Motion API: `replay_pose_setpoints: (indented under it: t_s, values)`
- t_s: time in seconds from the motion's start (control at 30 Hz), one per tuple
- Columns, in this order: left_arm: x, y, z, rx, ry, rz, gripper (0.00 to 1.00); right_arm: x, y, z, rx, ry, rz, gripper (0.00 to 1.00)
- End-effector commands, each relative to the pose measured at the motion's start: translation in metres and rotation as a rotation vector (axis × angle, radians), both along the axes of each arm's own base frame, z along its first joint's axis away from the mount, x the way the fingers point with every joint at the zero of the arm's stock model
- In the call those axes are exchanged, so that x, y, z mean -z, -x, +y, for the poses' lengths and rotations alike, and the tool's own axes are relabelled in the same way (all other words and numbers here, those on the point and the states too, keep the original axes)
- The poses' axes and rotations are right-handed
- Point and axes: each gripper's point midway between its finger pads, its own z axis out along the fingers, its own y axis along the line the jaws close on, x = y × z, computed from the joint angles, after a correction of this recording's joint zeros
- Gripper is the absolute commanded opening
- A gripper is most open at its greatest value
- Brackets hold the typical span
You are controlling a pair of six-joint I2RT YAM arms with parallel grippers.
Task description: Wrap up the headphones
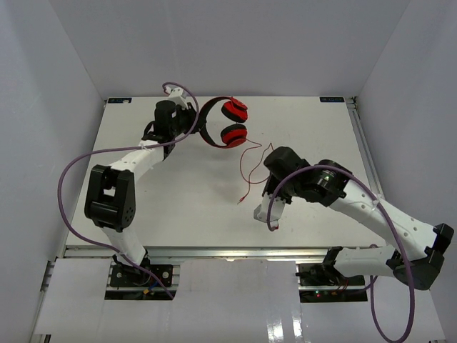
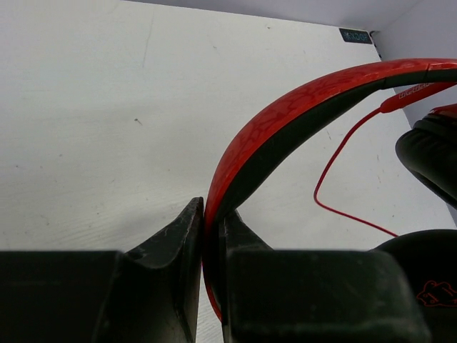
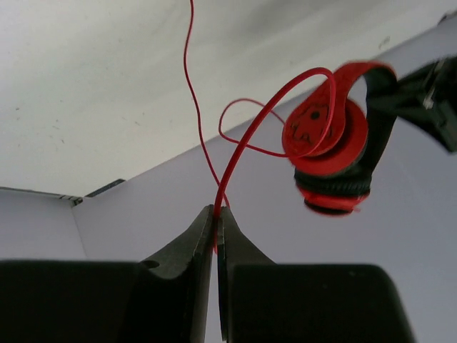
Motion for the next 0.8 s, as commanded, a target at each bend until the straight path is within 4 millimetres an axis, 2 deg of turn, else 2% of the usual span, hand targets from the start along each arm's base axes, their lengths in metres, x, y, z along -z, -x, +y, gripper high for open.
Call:
replay_pose_setpoints:
  t_s: [0.0, 0.1, 0.13, 0.17, 0.2, 0.3, 0.37, 0.43, 0.47, 0.53, 0.6, 0.7, 0.77]
  values:
    - [-0.09, 0.014, -0.022, 0.092, 0.035, -0.22, 0.0, -0.01, 0.014, 0.029, -0.512, 0.391, -0.122, 0.08]
    - [-0.092, 0.018, -0.012, 0.047, 0.03, -0.229, 0.0, -0.019, 0.021, 0.044, -0.395, 0.235, -0.002, 0.08]
    - [-0.097, 0.017, -0.005, 0.02, 0.034, -0.239, 0.0, -0.015, 0.031, 0.045, -0.345, 0.169, 0.081, 0.08]
    - [-0.094, 0.016, 0.011, -0.032, 0.052, -0.22, 0.0, -0.023, 0.037, 0.057, -0.274, 0.045, 0.163, 0.08]
    - [-0.098, 0.017, 0.019, -0.057, 0.064, -0.223, 0.0, -0.028, 0.044, 0.065, -0.216, -0.048, 0.243, 0.08]
    - [-0.099, 0.022, 0.055, -0.142, 0.135, -0.209, 0.0, -0.019, 0.094, 0.083, -0.1, -0.259, 0.631, 0.08]
    - [-0.107, 0.025, 0.06, -0.14, 0.143, -0.228, 0.0, -0.007, 0.126, 0.089, -0.021, -0.31, 0.883, 0.08]
    - [-0.115, 0.028, 0.06, -0.128, 0.145, -0.242, 0.0, 0.006, 0.145, 0.093, 0.046, -0.337, 1.045, 0.08]
    - [-0.117, 0.029, 0.058, -0.12, 0.148, -0.246, 0.0, 0.006, 0.155, 0.097, 0.044, -0.357, 1.116, 0.08]
    - [-0.119, 0.032, 0.057, -0.104, 0.152, -0.249, 0.0, 0.003, 0.159, 0.105, 0.07, -0.396, 1.191, 0.09]
    - [-0.121, 0.038, 0.05, -0.056, 0.152, -0.269, 0.0, -0.019, 0.155, 0.109, 0.128, -0.467, 1.311, 0.1]
    - [-0.119, 0.053, 0.035, 0.064, 0.142, -0.285, 0.0, -0.051, 0.126, 0.108, 0.2, -0.581, 1.461, 0.12]
    - [-0.116, 0.062, 0.029, 0.122, 0.14, -0.3, 0.0, -0.064, 0.106, 0.104, 0.247, -0.647, 1.522, 0.13]
